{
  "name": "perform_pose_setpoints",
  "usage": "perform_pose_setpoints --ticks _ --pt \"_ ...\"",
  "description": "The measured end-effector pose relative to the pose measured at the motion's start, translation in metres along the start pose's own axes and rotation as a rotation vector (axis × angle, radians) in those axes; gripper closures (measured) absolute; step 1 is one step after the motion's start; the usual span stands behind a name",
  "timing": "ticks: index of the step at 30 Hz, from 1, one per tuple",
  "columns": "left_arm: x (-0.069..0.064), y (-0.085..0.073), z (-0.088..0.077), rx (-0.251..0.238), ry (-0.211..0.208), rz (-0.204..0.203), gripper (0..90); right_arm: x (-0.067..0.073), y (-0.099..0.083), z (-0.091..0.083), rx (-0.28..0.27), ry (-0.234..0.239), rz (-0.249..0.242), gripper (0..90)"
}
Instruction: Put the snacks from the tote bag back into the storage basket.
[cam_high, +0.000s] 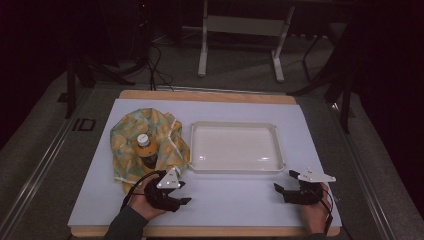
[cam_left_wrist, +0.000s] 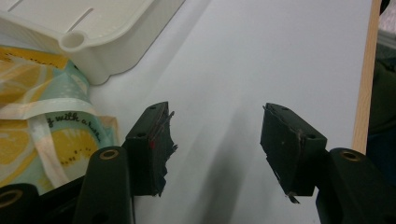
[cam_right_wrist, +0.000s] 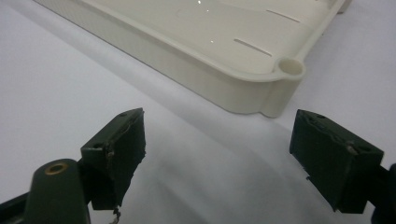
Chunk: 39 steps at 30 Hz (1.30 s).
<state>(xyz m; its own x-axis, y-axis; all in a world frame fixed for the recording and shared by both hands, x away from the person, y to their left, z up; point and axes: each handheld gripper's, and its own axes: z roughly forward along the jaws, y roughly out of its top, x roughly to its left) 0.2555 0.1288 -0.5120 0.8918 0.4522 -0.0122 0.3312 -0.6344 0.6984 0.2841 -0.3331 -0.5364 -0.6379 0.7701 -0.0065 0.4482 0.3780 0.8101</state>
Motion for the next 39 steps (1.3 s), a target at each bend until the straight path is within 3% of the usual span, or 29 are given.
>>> perform_pose_setpoints --ticks 8,18,32,39 --pt "0.0 0.005 -0.004 0.075 0.0 0.03 42.7 0.002 -0.001 -0.001 -0.012 -0.001 -0.015 18.1" --pt "0.002 0.017 -0.012 0.12 0.005 0.064 42.9 0.004 -0.001 -0.002 -0.022 -0.012 -0.039 18.0" --pt "0.009 0.022 -0.026 0.171 0.021 0.077 44.2 0.006 -0.001 -0.003 -0.023 -0.018 -0.047 18.0" --pt "0.016 0.025 -0.027 0.227 0.019 0.096 44.1 0.005 -0.002 -0.005 -0.042 -0.016 -0.042 18.0"
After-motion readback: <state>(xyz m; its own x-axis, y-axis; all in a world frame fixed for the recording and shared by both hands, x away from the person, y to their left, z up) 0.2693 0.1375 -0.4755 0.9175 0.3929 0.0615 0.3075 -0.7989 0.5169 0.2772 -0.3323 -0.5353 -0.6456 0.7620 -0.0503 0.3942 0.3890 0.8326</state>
